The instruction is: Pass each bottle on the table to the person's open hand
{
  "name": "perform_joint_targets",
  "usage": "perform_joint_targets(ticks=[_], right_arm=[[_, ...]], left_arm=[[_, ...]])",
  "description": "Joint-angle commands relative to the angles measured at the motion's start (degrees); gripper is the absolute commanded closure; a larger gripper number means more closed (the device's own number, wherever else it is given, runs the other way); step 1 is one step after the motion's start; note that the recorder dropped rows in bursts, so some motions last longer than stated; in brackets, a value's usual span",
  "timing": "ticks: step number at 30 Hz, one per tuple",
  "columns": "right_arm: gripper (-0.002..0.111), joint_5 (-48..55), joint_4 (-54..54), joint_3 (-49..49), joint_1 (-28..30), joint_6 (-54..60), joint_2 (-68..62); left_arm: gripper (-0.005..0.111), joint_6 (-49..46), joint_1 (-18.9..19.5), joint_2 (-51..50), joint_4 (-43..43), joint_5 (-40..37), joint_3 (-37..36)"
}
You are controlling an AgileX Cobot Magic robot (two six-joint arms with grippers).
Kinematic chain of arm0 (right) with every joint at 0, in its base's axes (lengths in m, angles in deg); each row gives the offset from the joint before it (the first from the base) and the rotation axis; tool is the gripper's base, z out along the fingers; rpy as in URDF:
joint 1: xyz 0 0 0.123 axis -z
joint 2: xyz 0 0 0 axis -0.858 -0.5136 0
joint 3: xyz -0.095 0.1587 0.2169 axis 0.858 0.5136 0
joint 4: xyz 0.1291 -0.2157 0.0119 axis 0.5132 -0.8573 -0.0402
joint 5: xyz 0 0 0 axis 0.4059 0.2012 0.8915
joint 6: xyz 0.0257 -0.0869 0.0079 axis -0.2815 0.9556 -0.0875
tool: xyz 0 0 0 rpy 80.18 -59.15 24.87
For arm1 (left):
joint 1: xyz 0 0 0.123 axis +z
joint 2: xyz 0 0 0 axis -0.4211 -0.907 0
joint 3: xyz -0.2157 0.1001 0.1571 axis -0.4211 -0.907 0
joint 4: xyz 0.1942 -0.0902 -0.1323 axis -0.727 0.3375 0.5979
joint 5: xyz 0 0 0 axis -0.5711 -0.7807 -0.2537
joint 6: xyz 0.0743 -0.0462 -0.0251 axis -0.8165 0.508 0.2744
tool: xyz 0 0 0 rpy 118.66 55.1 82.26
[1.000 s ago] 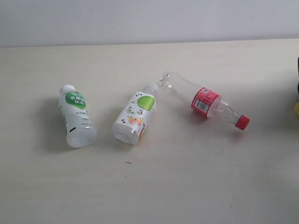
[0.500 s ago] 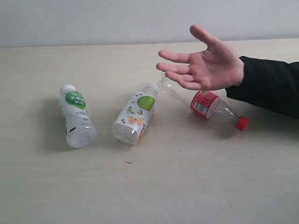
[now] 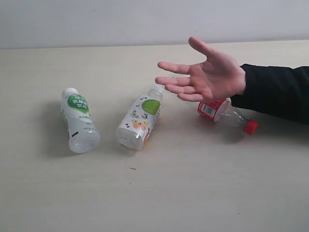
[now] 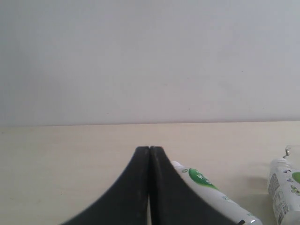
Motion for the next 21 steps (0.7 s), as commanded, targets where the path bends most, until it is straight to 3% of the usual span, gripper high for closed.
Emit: perform_joint_targets(ticks=[1,13,21], right_arm=[[0.108,4.38,-10.1,-2.8,-0.06,-10.16,-6.84],[0.107,25.12,-9.61,-20.3,-0.06,-6.08,-45.5],[0.089,28.53,-11.26,-25.4,-0.06,-3.76,-72.35]], left_arm=[[0.107,-0.03,0.18,0.33,0.36,0.42,-0.16],[0.107,-0.03,0.18,0.33,0.36,0.42,-0.16],[0.107,-0.03,0.18,0.33,0.36,0.42,-0.16]])
